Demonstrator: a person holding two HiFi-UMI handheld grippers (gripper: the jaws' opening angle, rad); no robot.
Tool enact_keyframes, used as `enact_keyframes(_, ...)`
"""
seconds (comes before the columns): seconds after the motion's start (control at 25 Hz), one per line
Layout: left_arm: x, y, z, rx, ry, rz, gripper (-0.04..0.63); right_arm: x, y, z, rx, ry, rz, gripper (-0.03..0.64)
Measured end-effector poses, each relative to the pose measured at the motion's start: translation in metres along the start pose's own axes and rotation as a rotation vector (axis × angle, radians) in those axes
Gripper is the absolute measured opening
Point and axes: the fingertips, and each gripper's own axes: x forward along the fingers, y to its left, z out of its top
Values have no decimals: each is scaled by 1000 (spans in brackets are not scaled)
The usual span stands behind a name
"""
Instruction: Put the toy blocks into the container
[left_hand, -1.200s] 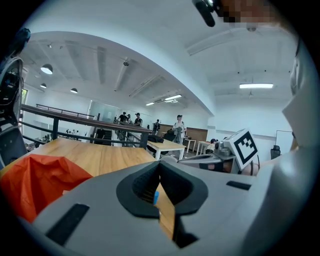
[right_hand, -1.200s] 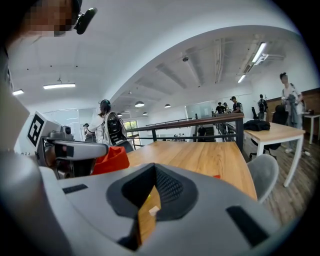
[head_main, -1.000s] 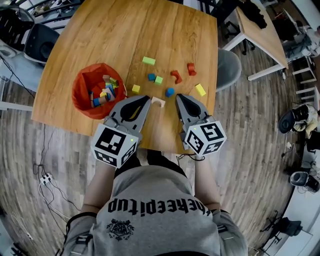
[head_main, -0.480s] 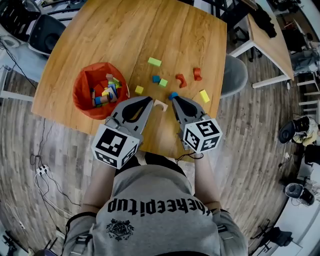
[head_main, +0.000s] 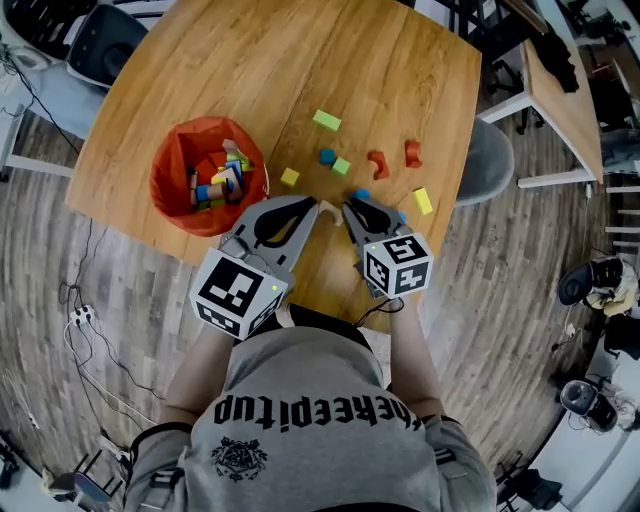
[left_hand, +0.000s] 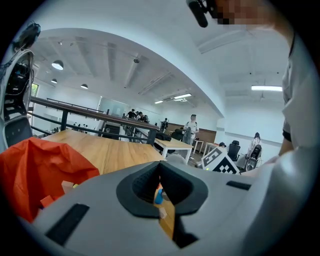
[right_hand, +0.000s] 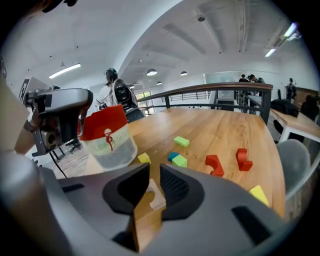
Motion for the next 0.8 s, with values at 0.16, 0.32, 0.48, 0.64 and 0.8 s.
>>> enact_keyframes(0.16,3,3,-3,-11,7,8,15,13,-1,-10,-24,52,30,91)
enact_keyframes(0.32,4,7,-5,-20,10,18,15,23,-1,-20,-40,98,56,104)
enact_keyframes(0.48,5,11,-6,-32,13,28,15,32,2,-32,-82,163,78,122)
enact_keyframes(0.64,5,12,-8,-42,20,30,15,40,2,-44,-109,217,88,129)
enact_keyframes(0.8,6,15,-10,-48,21,34,15,45,4,-55,-134,263,96,129)
